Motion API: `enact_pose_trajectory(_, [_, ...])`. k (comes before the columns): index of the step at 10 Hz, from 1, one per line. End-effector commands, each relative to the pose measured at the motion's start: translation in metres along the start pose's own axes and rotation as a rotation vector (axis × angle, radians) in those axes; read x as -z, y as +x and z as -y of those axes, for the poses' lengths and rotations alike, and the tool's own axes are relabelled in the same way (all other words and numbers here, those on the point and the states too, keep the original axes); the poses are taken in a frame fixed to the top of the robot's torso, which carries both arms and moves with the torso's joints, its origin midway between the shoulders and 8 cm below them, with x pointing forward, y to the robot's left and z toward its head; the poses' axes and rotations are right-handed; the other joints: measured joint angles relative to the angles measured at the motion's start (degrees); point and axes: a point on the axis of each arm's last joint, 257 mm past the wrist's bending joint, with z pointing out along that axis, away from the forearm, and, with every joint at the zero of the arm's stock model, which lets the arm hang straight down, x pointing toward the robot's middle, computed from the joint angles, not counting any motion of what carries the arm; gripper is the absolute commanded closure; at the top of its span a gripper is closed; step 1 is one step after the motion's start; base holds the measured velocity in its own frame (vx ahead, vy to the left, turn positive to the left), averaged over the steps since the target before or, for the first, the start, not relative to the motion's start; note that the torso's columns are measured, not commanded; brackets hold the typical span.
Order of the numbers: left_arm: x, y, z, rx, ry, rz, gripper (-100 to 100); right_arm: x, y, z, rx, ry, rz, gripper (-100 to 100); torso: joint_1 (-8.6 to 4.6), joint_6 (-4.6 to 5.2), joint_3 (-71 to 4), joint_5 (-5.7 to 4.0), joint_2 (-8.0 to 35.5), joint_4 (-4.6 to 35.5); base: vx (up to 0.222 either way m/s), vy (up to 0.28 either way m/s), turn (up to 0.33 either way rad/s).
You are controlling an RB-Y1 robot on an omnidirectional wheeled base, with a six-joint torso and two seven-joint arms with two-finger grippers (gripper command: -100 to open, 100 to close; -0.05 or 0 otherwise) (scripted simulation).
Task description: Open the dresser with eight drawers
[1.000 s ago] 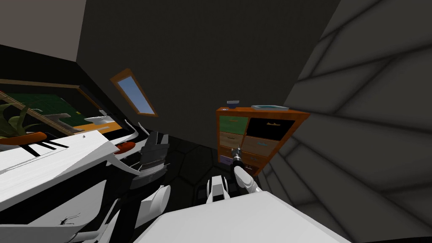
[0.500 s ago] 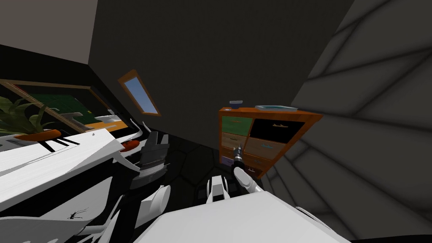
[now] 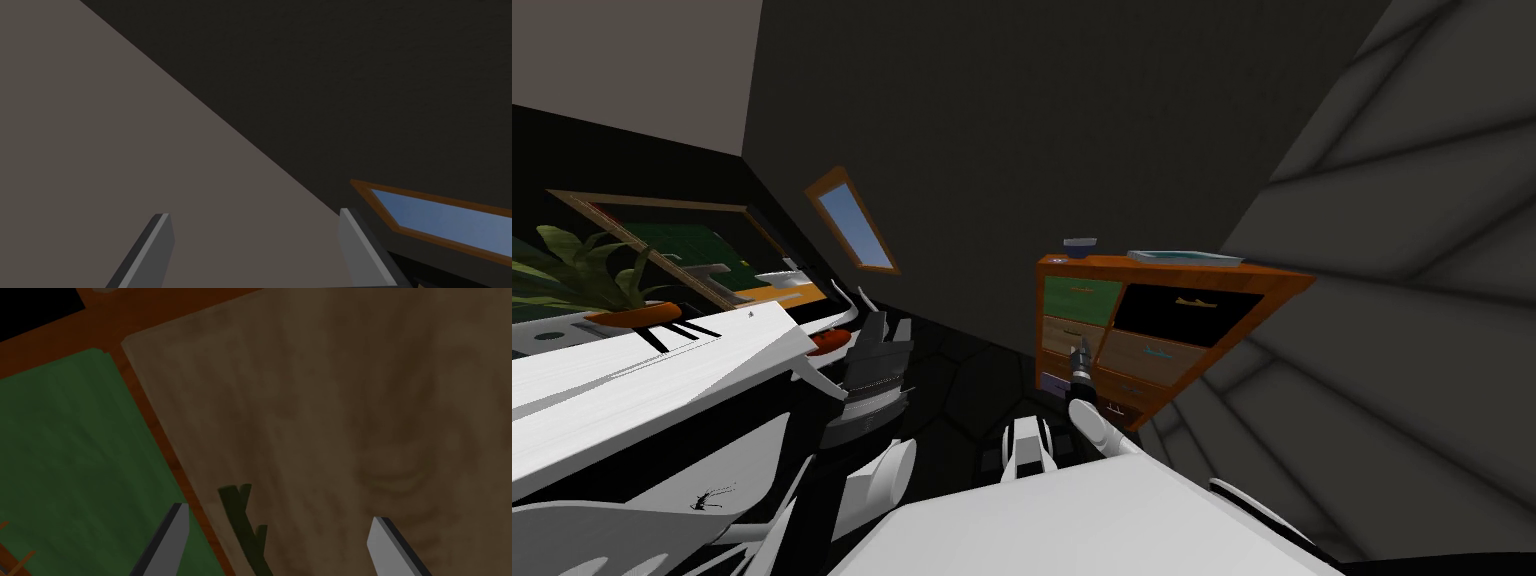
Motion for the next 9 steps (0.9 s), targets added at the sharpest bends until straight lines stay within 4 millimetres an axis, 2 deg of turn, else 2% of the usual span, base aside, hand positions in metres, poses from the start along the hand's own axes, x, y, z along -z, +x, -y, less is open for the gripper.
enact_pose_trajectory(1, [0.000, 0.000, 0.000, 0.000, 0.000, 0.000, 0, -0.003, 0.003, 0.014, 0.081, 0.058, 0.027, -100, -0.02, 0.00, 0.0, 0.00, 0.0, 0.0, 0.025, 0.010, 0.032])
enact_pose_trajectory(2, [0.000, 0.000, 0.000, 0.000, 0.000, 0.000, 0, -0.003, 0.002, 0.012, 0.062, 0.044, 0.021, -100, -0.03, 0.00, 0.0, -0.01, 0.0, 0.0, 0.011, 0.004, 0.004])
enact_pose_trajectory(3, [0.000, 0.000, 0.000, 0.000, 0.000, 0.000, 0, -0.017, -0.002, 0.018, 0.066, 0.047, 0.023, -100, -0.02, 0.00, 0.0, -0.01, 0.1, 0.0, 0.032, -0.018, -0.018])
enact_pose_trajectory(4, [0.000, 0.000, 0.000, 0.000, 0.000, 0.000, 0, -0.011, 0.001, 0.018, 0.062, 0.050, 0.020, -100, -0.08, 0.00, 0.0, -0.01, 0.0, 0.0, 0.021, -0.013, -0.001])
enact_pose_trajectory(5, [0.000, 0.000, 0.000, 0.000, 0.000, 0.000, 0, -0.012, 0.000, 0.019, 0.065, 0.048, 0.022, 100, -0.02, 0.00, 0.0, -0.02, 0.0, 0.0, 0.000, 0.000, 0.000])
enact_pose_trajectory(9, [0.000, 0.000, 0.000, 0.000, 0.000, 0.000, 0, -0.007, -0.012, 0.020, 0.062, 0.045, 0.036, 100, 0.19, -0.02, 0.1, 0.05, 0.1, 0.0, -0.140, 0.068, -0.034])
